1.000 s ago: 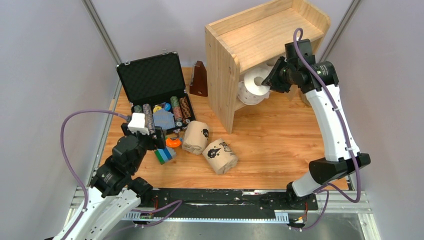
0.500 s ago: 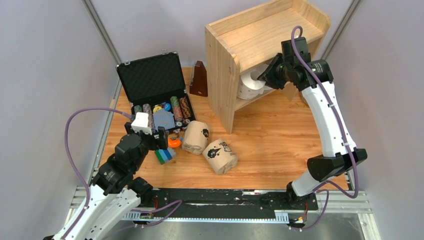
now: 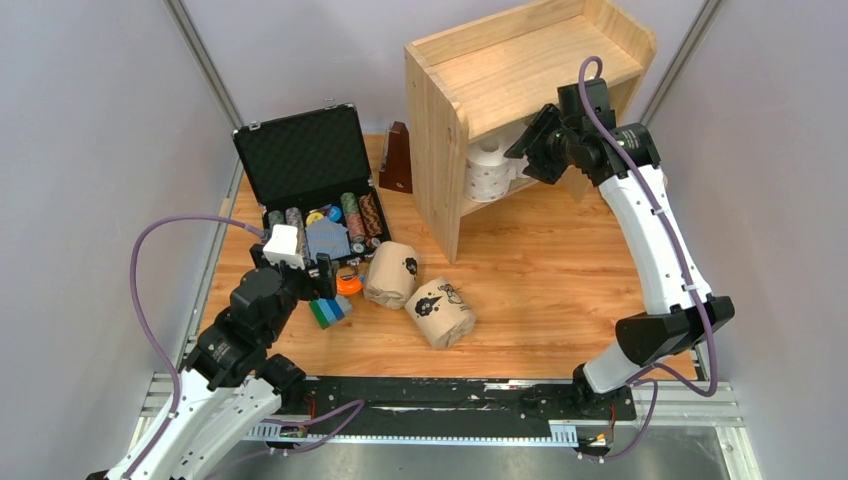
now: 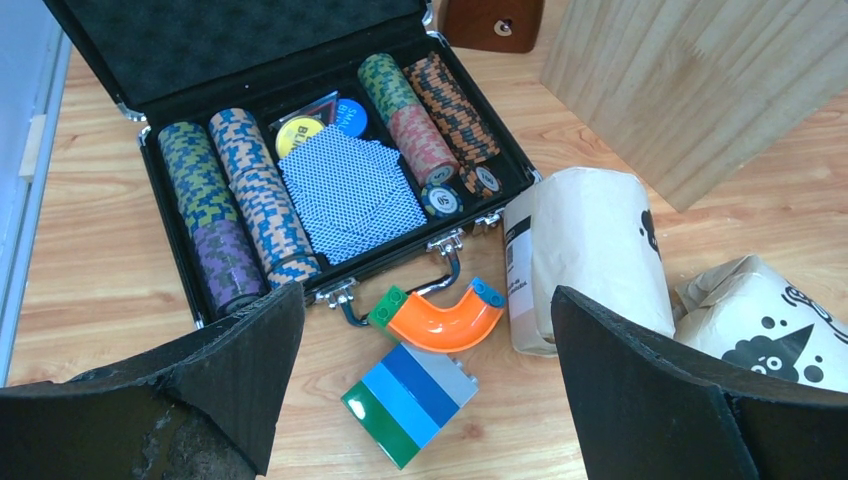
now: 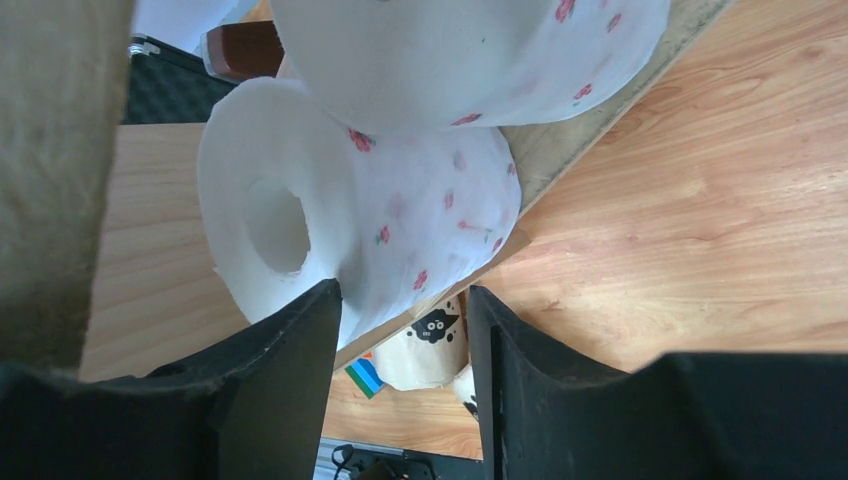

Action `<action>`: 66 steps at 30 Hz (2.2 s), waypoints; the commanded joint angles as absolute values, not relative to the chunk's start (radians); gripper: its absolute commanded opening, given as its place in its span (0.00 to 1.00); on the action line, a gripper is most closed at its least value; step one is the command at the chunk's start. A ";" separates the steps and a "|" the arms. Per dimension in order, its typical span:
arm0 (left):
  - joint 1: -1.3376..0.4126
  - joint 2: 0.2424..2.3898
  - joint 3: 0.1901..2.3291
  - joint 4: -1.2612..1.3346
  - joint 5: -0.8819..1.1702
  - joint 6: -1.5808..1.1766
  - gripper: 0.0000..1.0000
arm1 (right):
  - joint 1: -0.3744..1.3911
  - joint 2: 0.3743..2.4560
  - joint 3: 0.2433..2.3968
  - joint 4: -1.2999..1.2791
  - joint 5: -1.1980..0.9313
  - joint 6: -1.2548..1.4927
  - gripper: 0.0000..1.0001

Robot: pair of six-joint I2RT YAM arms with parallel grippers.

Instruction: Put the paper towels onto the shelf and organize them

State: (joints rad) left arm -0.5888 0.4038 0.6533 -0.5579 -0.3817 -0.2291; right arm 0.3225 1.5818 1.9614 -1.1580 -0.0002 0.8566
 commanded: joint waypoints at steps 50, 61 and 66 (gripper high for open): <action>-0.592 0.443 0.662 -0.533 -0.349 -0.239 1.00 | 0.321 1.049 1.181 -0.543 -0.369 0.829 0.60; -0.592 0.565 0.739 -0.620 -0.259 -0.375 1.00 | 0.509 0.981 0.949 -0.769 -0.335 0.709 0.64; -0.591 0.639 0.777 -0.687 -0.192 -0.491 1.00 | 0.635 1.054 0.943 -0.772 -0.330 0.716 0.66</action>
State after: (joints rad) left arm -0.5888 0.5968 0.7265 -0.6407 -0.2581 -0.3763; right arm 0.5705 1.0222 0.9348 -0.7712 -0.3313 0.7399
